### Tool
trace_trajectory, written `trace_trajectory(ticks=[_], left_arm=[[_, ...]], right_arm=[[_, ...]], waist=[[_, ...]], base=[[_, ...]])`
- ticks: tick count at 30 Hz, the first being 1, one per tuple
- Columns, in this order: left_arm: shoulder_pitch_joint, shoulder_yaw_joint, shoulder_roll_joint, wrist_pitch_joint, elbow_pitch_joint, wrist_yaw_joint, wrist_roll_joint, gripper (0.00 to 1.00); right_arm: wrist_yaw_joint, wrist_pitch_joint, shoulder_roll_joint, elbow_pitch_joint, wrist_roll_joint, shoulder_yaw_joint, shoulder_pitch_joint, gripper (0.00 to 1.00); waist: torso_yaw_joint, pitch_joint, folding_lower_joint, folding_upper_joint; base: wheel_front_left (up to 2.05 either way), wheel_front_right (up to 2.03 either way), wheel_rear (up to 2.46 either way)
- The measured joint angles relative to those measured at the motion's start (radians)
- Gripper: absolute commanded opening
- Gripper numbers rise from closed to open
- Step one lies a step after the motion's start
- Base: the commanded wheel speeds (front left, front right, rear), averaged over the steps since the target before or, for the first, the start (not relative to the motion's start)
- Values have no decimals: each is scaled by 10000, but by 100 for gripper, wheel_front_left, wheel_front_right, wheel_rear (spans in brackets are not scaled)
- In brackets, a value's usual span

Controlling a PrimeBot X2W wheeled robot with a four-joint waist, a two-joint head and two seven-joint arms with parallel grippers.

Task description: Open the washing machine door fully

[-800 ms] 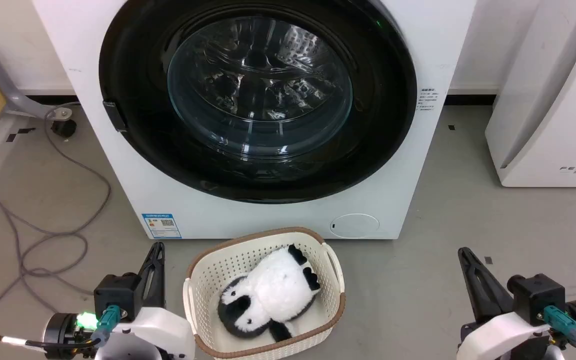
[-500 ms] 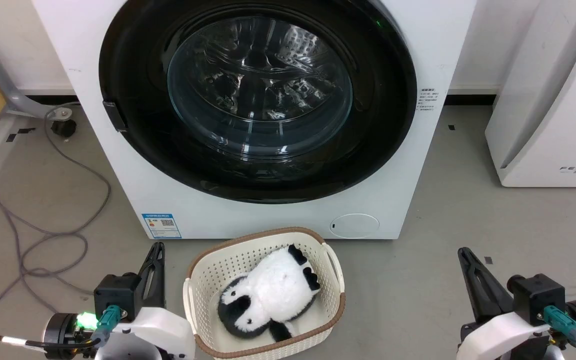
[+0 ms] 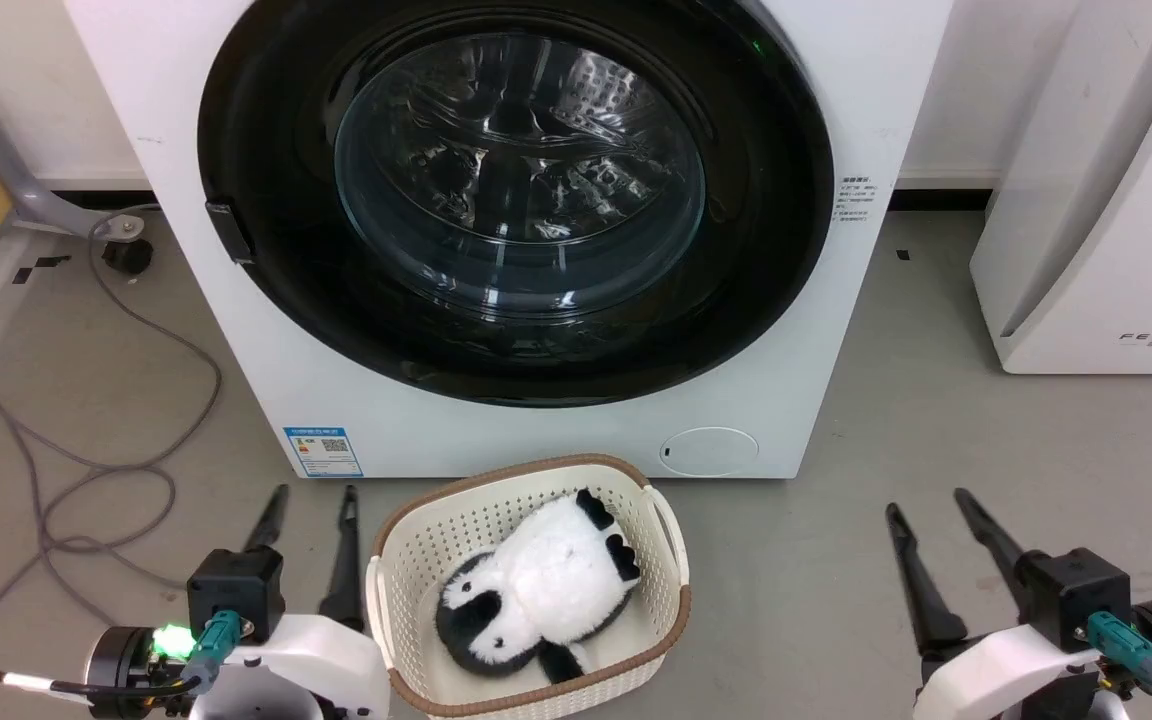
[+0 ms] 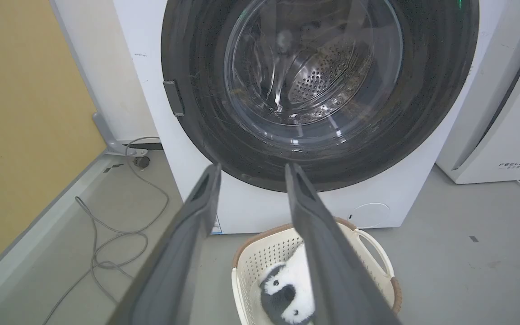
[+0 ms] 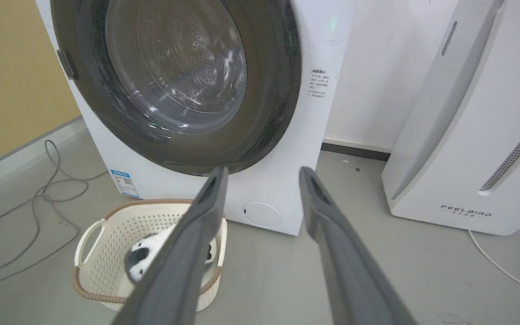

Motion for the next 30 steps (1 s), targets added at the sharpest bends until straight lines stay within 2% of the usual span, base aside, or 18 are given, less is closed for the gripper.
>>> trace_trajectory(ticks=[19, 20, 21, 30], left_arm=[[-2, -167, -2, -318, 44, 176, -94, 100], [-3, -173, -2, -339, 44, 184, -94, 100], [-3, -180, -2, -370, 46, 186, -96, 100], [-36, -199, -2, -543, 77, 274, -155, 100]], right_arm=[[0, -318, 0, -161, 1024, -171, 0, 100], [0, -343, 0, -180, 1114, -186, 0, 43], [0, -384, 0, -198, 1239, -207, 0, 0], [0, -550, 0, 8, 2635, -453, -113, 0]], waist=[[-3, 51, 0, 0], [-3, 58, 0, 0], [-3, 65, 0, 0], [11, 162, 0, 0]], base=[[0, 0, 0], [0, 0, 0], [0, 0, 0], [0, 0, 0]])
